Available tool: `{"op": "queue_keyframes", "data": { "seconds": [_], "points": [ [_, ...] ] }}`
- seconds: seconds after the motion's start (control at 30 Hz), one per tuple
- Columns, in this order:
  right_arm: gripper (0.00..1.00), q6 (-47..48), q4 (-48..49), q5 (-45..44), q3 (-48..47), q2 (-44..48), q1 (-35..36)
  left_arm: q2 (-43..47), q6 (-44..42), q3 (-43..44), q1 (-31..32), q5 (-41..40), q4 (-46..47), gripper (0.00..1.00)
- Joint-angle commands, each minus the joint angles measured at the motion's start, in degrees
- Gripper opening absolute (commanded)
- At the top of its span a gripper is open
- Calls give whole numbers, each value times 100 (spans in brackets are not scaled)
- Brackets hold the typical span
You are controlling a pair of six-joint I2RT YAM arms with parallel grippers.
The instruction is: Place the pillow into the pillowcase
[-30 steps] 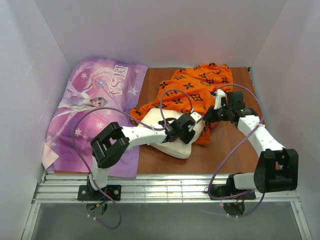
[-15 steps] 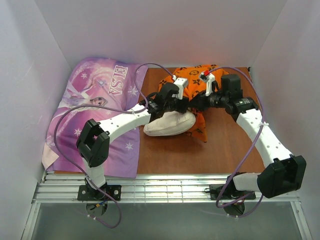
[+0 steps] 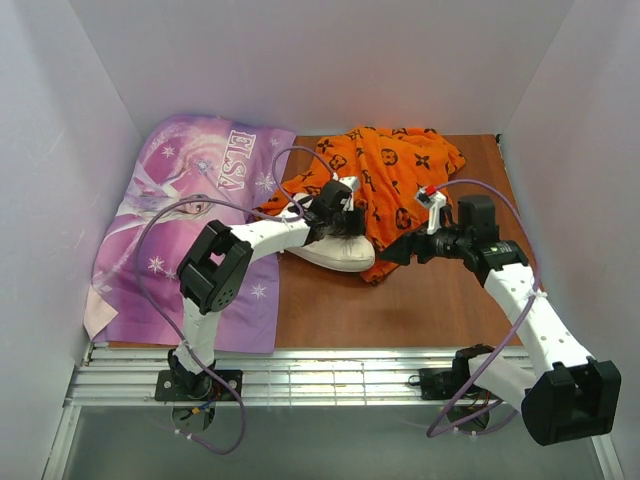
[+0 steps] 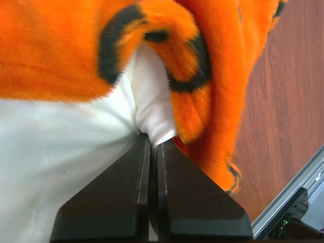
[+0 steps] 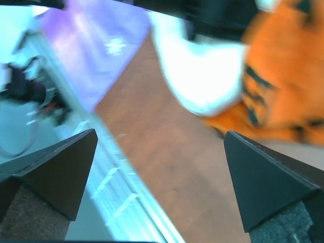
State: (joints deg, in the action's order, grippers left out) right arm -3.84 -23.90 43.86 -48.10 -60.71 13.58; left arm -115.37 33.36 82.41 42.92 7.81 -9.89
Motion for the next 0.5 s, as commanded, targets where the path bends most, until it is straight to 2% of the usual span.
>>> {"op": "queue_keyframes", "data": {
  "seconds": [0.0,0.03,0.1,0.13,0.17,0.23,0.27,0.33,0.4,0.47],
  "points": [
    [97,697,-501,-579,11,261,-444,94,-206,11,-266,35,321,4],
    [96,822,-562,-702,-24,235,-505,103,-355,73,-266,236,373,24],
    [94,1191,-677,-914,-269,148,-506,216,-856,379,-266,1018,260,41],
    [93,1279,-703,-984,-392,112,-497,321,-1354,494,-266,1220,103,61],
    [93,1480,-712,-1132,-533,60,-506,566,-1620,608,-266,1614,-482,68],
    [93,1683,-765,-1334,-1068,-230,-349,892,-2278,628,-354,2169,-1030,74],
    [93,1763,-791,-1614,-1279,-361,-261,1450,-2299,462,-450,2468,-1215,78],
    [93,1965,-836,-1862,-1754,-792,142,2007,-2256,-186,-967,2716,-1243,79],
    [94,2158,-783,-2362,-1975,-1188,573,2509,-2386,-418,-1607,2603,-1427,83],
    [99,2246,-765,-2905,-2291,-1678,1372,2529,-2710,-375,-1969,2261,-1795,84]
  ]
}}
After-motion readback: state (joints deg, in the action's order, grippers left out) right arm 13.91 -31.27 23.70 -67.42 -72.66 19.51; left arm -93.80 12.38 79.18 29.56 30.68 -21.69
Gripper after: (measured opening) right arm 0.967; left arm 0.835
